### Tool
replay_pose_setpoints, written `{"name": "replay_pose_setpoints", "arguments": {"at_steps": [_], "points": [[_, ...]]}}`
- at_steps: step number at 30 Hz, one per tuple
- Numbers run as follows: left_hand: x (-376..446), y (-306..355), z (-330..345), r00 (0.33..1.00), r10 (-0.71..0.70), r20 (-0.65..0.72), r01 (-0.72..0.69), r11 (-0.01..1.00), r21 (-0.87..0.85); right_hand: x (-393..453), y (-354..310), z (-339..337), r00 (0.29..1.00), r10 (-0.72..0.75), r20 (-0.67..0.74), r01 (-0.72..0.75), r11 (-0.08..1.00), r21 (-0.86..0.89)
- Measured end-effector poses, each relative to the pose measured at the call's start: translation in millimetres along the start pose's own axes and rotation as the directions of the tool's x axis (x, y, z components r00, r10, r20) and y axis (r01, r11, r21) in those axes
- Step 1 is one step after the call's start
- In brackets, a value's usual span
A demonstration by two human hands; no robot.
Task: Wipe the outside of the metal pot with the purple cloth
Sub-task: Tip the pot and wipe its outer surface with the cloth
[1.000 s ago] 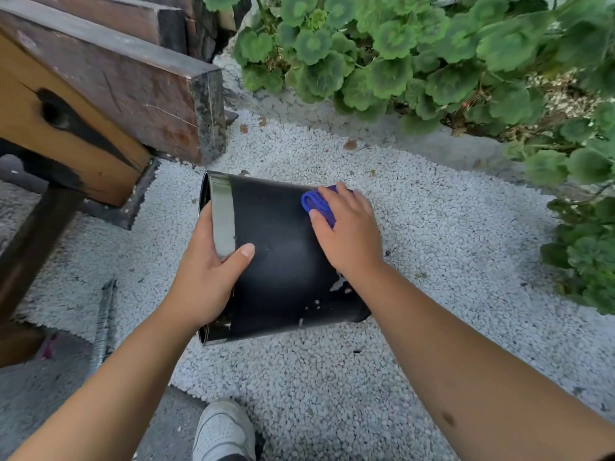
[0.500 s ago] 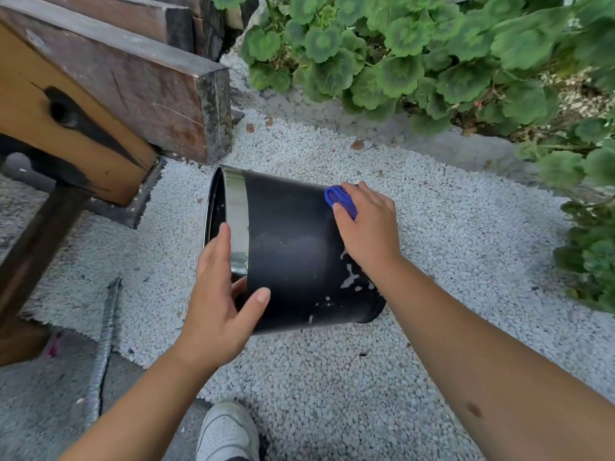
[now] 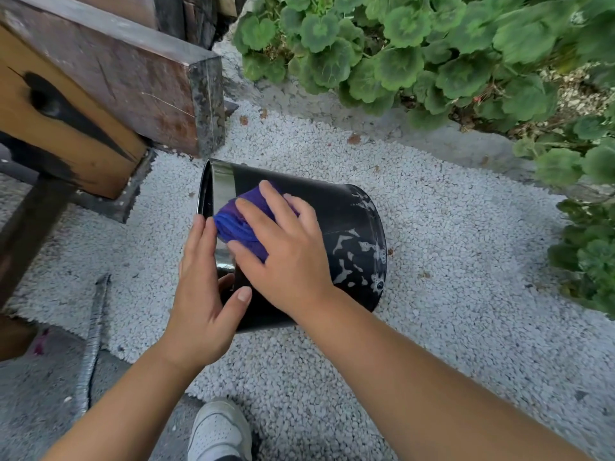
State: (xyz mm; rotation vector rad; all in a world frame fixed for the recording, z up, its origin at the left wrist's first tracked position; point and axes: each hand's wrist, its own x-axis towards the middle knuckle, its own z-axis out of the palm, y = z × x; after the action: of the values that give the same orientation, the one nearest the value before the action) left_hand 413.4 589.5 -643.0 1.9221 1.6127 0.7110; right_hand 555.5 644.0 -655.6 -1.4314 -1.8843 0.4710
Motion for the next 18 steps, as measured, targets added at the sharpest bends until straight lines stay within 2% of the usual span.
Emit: {"name": "replay_pose_setpoints", "arguments": {"at_steps": [3,5,8,10,14,16,18], "points": [[-0.2,-2.3,-0.5,0.998,-0.04,-0.047,0.037,0.998,-0.058,0.5,21.9,-1.9,1.0,0.022,-0.011,-0.023,0.999,-0.041],[0.5,-5.2,-0.4,0.996,-0.051,-0.079,0.048,0.998,-0.036,-0.8,41.7,-7.5,0.991,0.131,0.012,-0.13,0.989,-0.068],[0.3,-5.9,3.5,0.993,-0.066,-0.095,0.068,0.998,0.018,-8.0,76.7,-19.4,0.937,0.34,0.079,-0.332,0.939,-0.094],[-0.5,-3.6,6.5,0.993,-0.061,-0.101,0.063,0.998,0.015,-12.1,94.4,-26.4,0.909,0.404,0.098,-0.395,0.913,-0.103],[0.4,-3.2,9.6,0.987,-0.024,-0.158,0.014,0.998,-0.062,-12.0,103.9,-30.6,0.903,0.417,0.1,-0.406,0.906,-0.118],[-5.8,-3.4,10.8,0.965,-0.092,-0.244,0.05,0.984,-0.172,-13.7,101.9,-28.2,0.907,0.411,0.092,-0.4,0.909,-0.119],[-12.2,-7.4,10.2,0.952,-0.108,-0.286,0.061,0.984,-0.17,-14.2,100.1,-25.0,0.913,0.398,0.087,-0.386,0.913,-0.128]]}}
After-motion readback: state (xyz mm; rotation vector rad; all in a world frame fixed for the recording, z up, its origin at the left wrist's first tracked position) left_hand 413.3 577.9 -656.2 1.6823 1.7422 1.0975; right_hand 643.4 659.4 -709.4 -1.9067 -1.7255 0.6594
